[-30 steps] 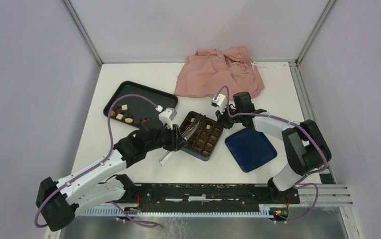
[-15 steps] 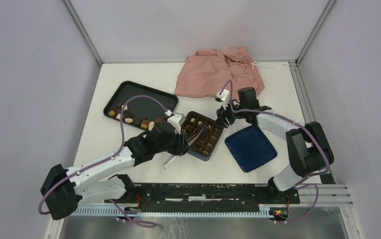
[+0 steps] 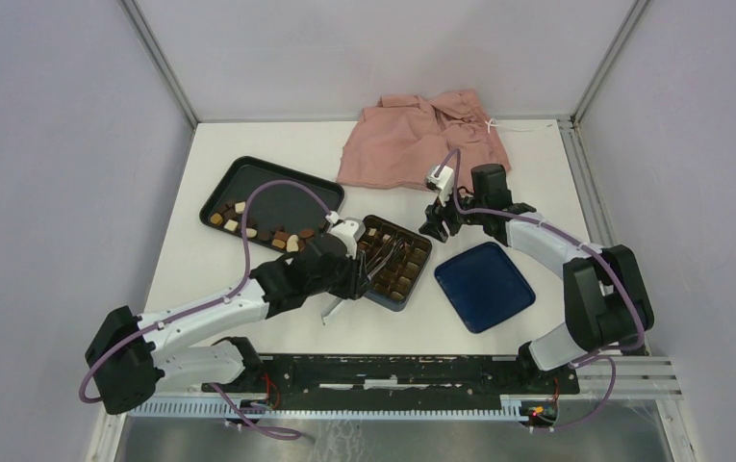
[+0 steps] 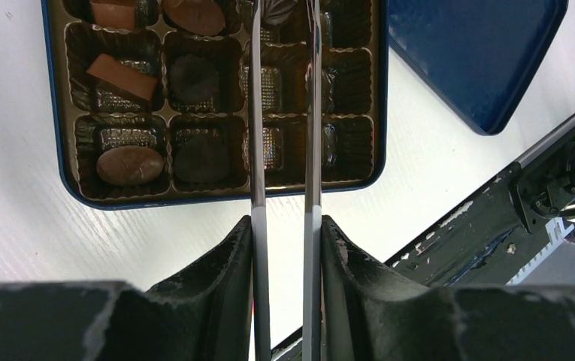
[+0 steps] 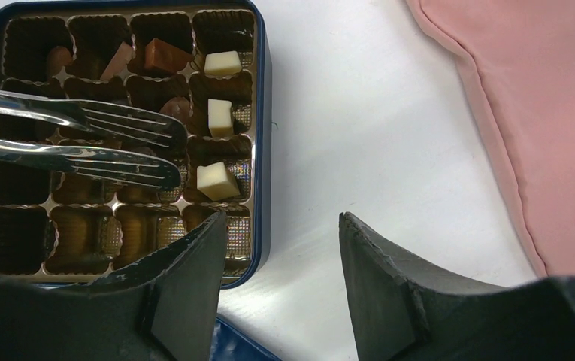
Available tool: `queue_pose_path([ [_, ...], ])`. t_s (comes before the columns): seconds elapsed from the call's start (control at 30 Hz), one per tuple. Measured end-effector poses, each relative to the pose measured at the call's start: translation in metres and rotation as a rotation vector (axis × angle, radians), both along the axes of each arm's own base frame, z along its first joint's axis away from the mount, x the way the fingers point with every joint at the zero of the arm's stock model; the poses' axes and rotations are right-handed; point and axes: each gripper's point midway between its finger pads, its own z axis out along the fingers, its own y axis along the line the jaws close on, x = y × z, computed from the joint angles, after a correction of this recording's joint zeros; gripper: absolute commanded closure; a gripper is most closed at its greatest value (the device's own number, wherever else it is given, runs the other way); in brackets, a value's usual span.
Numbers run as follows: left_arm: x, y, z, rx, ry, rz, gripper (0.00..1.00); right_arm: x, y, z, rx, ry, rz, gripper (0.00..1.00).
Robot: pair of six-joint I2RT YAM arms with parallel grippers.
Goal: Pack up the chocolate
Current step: Place the fake chocolate in the packing box.
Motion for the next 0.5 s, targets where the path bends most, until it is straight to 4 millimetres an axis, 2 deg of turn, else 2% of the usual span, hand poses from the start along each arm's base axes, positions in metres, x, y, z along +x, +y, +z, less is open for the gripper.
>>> queue_pose_path([
  [0.27,0.0018,-0.0014,0.0040,-0.001,-0.010,0.005,0.55,-0.0020,0.0004,0.0035,0.004,-0.005,0.007,0.38],
  [0.5,0.0039,0.0010,0.0046,0.009,-0.017,0.018,0.56,-0.0035,0.0012,0.0072,0.010,-0.011,0.016,0.38],
])
